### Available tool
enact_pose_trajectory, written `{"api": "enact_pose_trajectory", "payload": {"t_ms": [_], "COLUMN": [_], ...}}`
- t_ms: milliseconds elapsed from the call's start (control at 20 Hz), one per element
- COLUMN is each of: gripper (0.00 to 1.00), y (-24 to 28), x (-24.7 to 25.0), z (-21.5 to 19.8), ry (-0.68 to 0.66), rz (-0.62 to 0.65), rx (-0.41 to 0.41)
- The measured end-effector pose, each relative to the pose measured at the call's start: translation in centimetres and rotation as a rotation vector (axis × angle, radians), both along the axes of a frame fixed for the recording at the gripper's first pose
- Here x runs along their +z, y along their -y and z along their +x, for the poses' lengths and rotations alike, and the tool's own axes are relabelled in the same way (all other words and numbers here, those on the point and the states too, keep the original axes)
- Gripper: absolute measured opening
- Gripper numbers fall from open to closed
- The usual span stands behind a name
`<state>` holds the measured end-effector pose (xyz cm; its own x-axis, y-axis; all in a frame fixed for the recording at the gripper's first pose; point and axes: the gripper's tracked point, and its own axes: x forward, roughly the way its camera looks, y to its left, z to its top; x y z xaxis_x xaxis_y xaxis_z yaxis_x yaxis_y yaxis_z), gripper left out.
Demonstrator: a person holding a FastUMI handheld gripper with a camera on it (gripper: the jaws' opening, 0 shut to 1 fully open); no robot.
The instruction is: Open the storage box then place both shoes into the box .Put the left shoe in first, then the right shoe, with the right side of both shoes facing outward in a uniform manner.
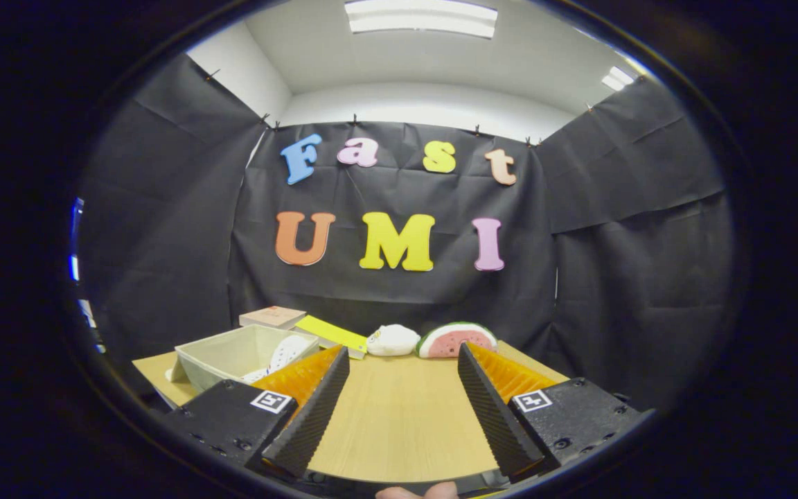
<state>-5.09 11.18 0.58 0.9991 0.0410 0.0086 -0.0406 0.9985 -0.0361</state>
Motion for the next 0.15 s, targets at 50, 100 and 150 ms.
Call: {"api": "enact_pose_trajectory", "payload": {"t_ms": [50, 100, 150], "gripper": [1.00, 1.00, 1.00], "y": [-0.50, -0.52, -0.50], "x": [0.63, 0.62, 0.65], "z": [0.31, 0.44, 0.56], "ry": [-0.005, -0.010, -0.012], "rz": [-0.001, 0.003, 0.008], "rx": [-0.005, -0.008, -0.010]}}
